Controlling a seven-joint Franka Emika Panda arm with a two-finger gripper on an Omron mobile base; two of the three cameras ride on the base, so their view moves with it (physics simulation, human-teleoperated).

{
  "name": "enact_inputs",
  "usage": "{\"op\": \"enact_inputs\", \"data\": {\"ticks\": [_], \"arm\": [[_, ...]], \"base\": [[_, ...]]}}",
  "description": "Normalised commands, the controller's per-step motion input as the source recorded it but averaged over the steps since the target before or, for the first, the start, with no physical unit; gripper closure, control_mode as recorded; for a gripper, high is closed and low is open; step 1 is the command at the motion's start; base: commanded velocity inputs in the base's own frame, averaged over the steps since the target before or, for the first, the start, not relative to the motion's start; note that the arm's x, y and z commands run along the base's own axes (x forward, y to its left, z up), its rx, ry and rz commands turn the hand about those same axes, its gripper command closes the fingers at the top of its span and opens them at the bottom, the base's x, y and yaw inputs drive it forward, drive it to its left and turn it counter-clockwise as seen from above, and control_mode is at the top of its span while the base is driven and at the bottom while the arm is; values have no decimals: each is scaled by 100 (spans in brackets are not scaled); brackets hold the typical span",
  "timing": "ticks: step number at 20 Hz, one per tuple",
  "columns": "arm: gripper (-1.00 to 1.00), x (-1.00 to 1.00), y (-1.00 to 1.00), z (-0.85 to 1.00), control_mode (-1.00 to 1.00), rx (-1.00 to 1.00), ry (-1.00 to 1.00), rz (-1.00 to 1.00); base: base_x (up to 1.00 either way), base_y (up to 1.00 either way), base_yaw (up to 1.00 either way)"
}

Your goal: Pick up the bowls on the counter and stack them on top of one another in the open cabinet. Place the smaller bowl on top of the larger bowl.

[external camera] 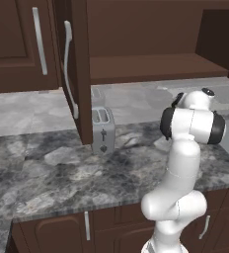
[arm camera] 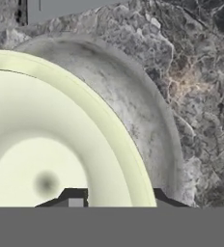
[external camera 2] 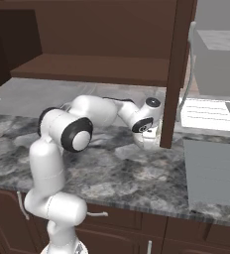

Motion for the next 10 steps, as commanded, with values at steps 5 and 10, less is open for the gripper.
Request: {"op": "enact_inputs", "data": {"ticks": [5,10], "arm": [[100,39,-7,-23,-100,0,0,2],[100,35,-30,-23,-100,0,-3,0]], "base": [[0,0,0],[0,0,0]]}}
